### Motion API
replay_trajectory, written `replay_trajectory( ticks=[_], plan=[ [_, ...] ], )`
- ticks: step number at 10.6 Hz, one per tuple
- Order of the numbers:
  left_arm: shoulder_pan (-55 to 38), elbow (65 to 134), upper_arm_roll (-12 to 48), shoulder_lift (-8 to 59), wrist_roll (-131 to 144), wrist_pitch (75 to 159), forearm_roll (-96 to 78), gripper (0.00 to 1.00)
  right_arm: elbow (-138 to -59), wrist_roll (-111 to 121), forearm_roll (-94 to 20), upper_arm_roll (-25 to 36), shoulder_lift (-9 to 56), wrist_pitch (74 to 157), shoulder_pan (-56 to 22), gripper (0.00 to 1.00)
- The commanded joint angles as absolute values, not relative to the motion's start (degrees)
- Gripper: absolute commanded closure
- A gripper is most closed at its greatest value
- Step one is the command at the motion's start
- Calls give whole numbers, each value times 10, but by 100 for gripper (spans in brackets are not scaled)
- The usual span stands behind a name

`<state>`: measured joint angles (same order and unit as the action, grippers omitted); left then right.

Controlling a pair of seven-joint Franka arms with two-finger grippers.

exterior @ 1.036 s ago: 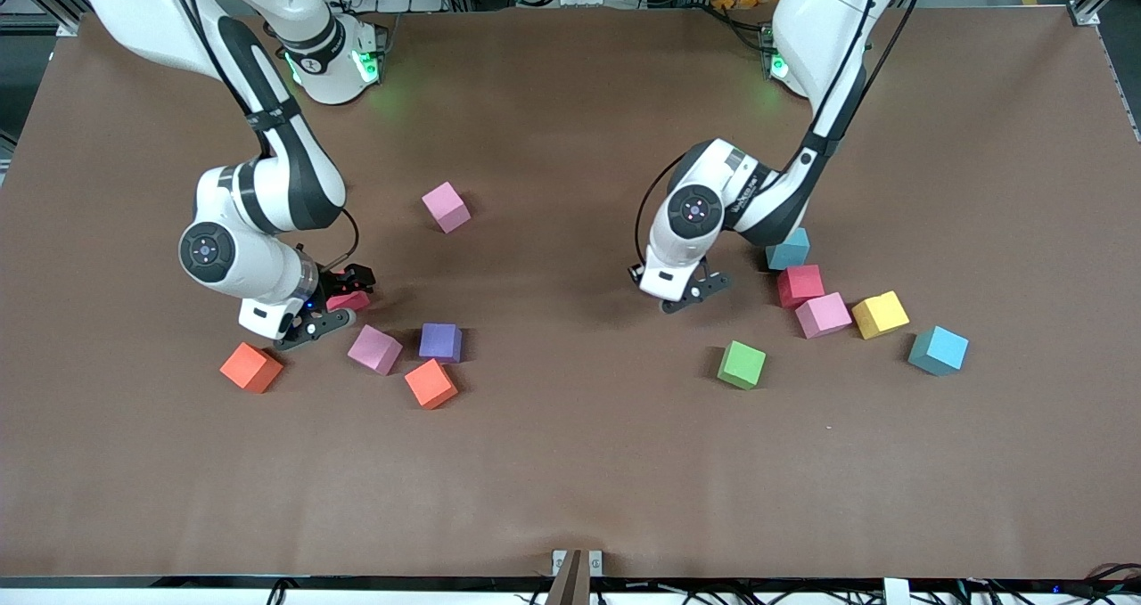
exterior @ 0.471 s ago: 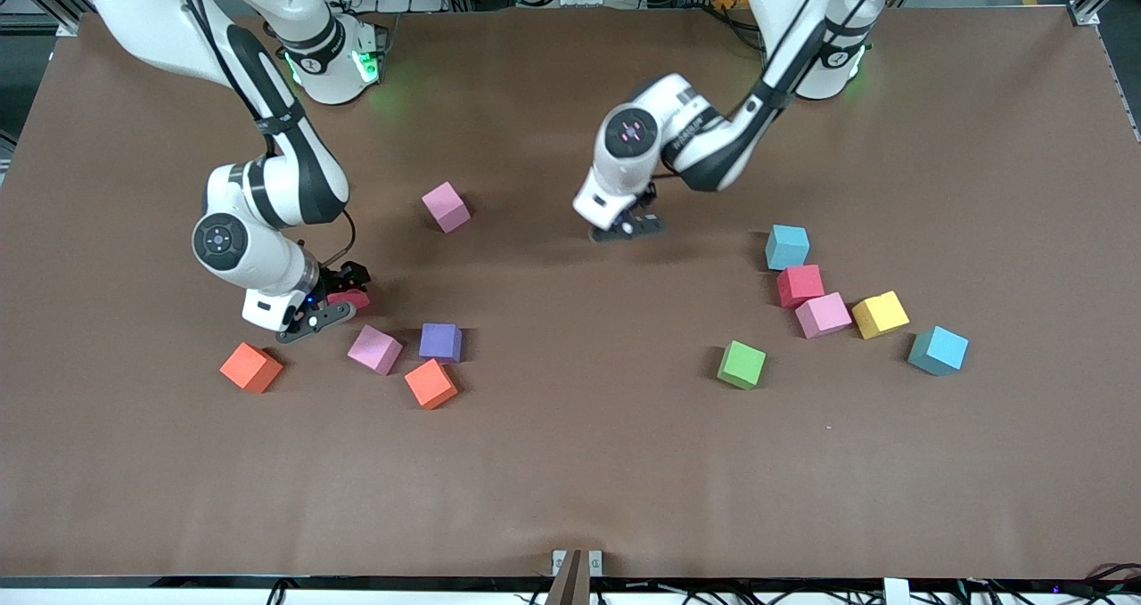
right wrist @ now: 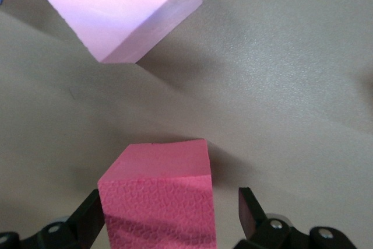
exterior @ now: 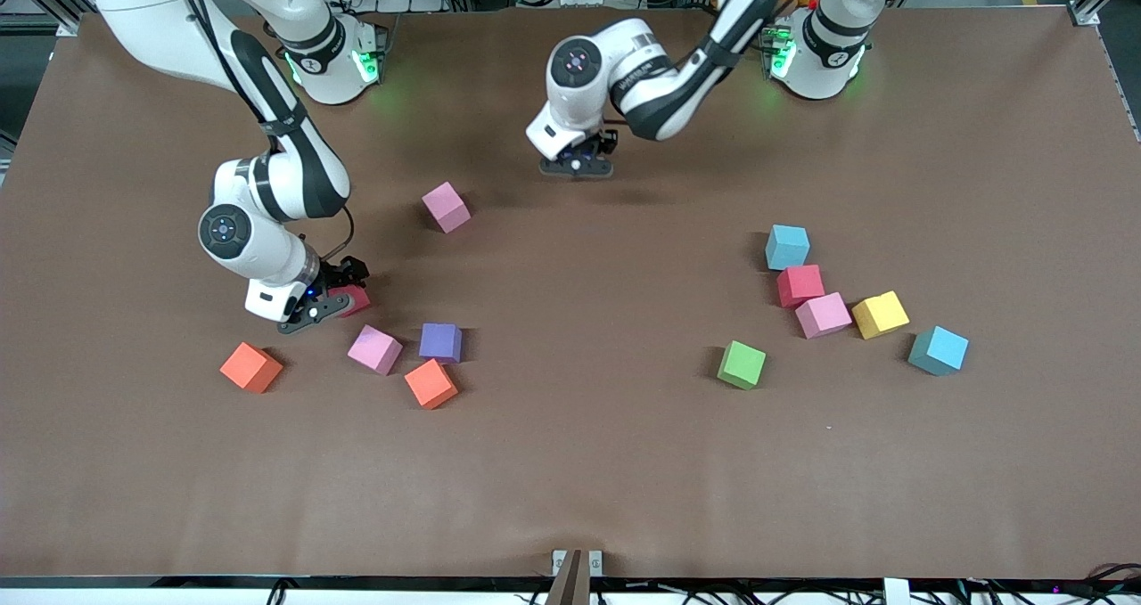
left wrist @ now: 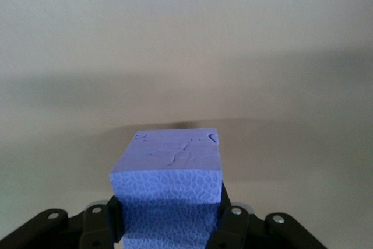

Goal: Form number 2 with 11 blocks

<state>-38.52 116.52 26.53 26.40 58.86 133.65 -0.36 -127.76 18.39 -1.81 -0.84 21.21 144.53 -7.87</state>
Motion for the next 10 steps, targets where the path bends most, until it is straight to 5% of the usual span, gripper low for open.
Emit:
replay_trajectory(
  ticks=[1, 2, 5, 10],
  plan=[
    [-417, 1163, 262, 278, 630, 1337, 4, 73, -1289, 189, -6, -13, 200, 1449, -71, 28],
    [-431, 1161, 260, 281, 644, 1339, 3, 73, -1289, 188, -6, -13, 200, 1445, -71, 53],
    [-454, 1148, 258, 304, 683, 1344, 2, 73, -1273, 183, -9, -14, 197, 1410, -70, 95],
    [-458, 1144, 257, 313, 693, 1355, 4, 71, -1193, 176, -39, -14, 193, 1311, -70, 100]
  ],
)
